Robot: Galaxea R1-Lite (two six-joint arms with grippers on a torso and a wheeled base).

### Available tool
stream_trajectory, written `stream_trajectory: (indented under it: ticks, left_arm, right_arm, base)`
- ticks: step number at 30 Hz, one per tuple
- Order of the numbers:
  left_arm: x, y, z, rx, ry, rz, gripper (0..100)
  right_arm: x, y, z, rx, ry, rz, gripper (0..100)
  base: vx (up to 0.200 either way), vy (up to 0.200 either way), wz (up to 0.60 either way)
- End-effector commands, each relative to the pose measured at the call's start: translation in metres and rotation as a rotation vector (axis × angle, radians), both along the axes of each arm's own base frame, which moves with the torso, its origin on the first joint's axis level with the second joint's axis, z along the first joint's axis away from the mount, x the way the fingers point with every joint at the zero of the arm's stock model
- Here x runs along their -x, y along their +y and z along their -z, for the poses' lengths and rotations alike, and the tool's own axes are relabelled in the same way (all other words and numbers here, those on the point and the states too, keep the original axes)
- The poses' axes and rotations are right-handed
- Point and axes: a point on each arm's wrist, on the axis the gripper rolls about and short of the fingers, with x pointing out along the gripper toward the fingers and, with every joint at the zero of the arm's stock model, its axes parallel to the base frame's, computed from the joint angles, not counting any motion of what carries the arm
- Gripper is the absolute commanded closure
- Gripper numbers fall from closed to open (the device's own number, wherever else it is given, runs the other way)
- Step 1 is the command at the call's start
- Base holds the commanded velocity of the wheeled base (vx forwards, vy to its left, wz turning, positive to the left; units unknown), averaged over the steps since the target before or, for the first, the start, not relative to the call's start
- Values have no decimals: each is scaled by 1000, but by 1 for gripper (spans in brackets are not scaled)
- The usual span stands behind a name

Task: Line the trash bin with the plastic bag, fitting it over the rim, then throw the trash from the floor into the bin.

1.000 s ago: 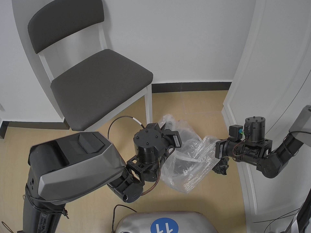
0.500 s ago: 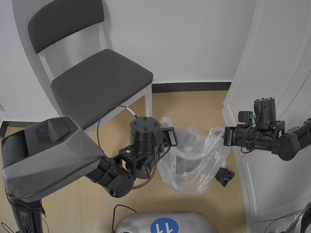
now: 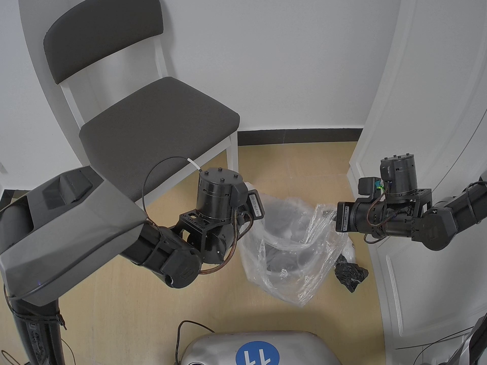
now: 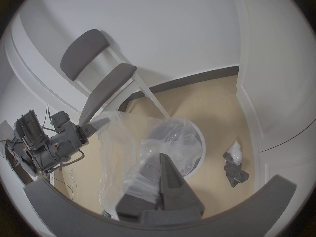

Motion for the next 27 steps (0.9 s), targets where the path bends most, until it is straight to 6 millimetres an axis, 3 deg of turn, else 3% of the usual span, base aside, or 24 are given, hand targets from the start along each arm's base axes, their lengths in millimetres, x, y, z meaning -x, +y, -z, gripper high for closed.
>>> stream_trajectory:
  ticks: [1,5,9,15,20,27]
  left_arm:
    - [-3,0,7,-11,13,-4,100]
    - [-11,-1,17,-19,30,-14,100]
    - [-35,0,35,-2,66,-61,100]
    - [-54,5,37,40,132,-118,100]
    - [-68,2,41,105,125,-145,100]
    - [-80,-2,38,221,94,-173,100]
  right_arm:
    - [-5,5,12,11,31,-6,100]
    - [-23,5,27,-7,78,23,100]
    - [-50,1,45,-77,145,67,100]
    - [-84,-7,68,-110,225,154,100]
    - [-99,-12,70,-159,219,208,100]
    - [-110,-30,55,-210,94,272,100]
  base:
    - [0,0,0]
    - [0,0,0]
    - [0,0,0]
    - [0,0,0]
    - [0,0,0]
    - [0,0,0]
